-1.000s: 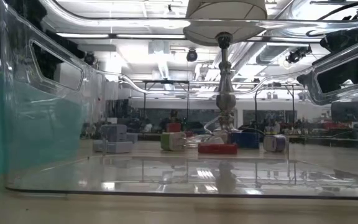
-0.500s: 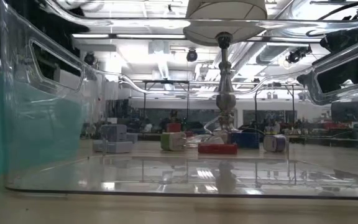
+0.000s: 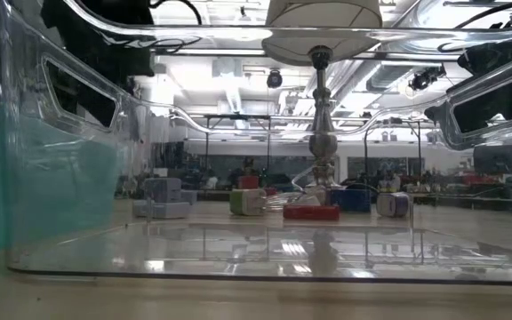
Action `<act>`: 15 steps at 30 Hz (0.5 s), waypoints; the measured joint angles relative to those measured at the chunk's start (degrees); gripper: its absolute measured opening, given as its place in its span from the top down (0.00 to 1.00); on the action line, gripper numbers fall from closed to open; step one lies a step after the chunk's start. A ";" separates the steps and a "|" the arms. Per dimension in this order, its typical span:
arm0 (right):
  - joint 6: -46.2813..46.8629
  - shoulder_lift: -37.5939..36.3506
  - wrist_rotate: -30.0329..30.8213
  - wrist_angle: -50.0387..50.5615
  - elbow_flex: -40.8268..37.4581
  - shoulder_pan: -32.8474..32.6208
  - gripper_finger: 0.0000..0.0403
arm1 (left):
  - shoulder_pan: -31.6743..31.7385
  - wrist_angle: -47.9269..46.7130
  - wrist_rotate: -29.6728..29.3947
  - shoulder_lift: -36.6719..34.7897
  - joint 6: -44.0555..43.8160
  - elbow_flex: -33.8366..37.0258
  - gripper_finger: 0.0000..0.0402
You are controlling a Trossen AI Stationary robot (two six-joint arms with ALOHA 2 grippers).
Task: Pick & Place Office items
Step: Put the top light blue timer into the green bin
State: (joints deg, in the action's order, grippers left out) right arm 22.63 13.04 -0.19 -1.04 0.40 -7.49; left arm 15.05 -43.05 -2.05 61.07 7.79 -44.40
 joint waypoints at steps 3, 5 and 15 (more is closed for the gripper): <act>0.00 0.00 0.01 0.00 0.00 0.00 0.59 | 0.00 -1.11 -0.97 0.73 0.83 -0.01 0.49; 0.00 0.00 0.00 0.00 0.00 0.00 0.59 | 0.00 -1.09 -2.58 1.01 0.88 -0.02 0.49; 0.00 0.00 0.02 -0.02 0.00 0.00 0.59 | -0.35 -5.05 -8.87 4.67 12.49 -0.04 0.49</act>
State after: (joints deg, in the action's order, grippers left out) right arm 22.63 13.04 -0.17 -1.06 0.40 -7.49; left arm 14.70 -48.10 -10.92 65.75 20.28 -44.45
